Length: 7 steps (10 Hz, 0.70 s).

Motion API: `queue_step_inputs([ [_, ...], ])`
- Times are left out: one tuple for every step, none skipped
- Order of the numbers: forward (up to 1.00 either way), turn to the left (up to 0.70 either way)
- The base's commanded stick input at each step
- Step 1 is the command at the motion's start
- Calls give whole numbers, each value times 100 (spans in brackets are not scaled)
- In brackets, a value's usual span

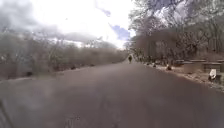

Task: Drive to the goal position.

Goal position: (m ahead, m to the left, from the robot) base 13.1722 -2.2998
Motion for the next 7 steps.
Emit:
queue_step_inputs([
  [70, 0],
  [70, 0],
  [70, 0],
  [70, 0],
  [70, 0],
  [70, 0],
  [70, 0],
])
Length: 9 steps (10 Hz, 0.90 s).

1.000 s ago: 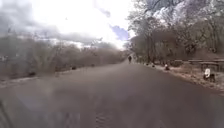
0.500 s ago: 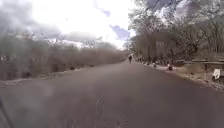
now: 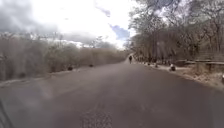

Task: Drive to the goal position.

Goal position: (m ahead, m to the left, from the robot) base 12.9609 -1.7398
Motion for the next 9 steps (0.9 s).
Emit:
queue_step_inputs([
  [70, 0],
  [70, 0],
  [70, 0],
  [70, 0],
  [70, 0],
  [70, 0],
  [70, 0],
  [70, 0],
  [70, 0],
])
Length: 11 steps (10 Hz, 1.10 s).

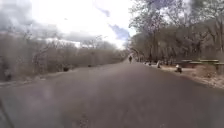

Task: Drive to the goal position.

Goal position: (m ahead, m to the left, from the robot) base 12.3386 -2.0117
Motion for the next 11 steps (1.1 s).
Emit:
queue_step_inputs([
  [70, 0],
  [70, 0],
  [70, 0],
  [70, 0],
  [70, 0],
  [70, 0],
  [70, 0],
  [70, 0],
  [70, 0],
  [70, 0],
  [70, 0],
])
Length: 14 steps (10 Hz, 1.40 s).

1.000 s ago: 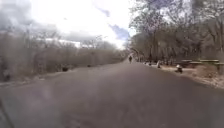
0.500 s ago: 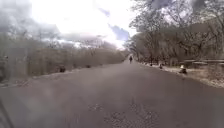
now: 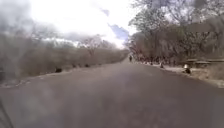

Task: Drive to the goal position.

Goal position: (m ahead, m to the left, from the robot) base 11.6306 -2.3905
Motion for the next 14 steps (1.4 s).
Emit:
queue_step_inputs([
  [70, 0],
  [70, 0],
  [70, 0],
  [70, 0],
  [70, 0],
  [70, 0],
  [70, 0],
  [70, 0],
  [70, 0],
  [70, 0],
  [70, 0],
  [70, 0],
  [70, 0],
  [70, 0],
])
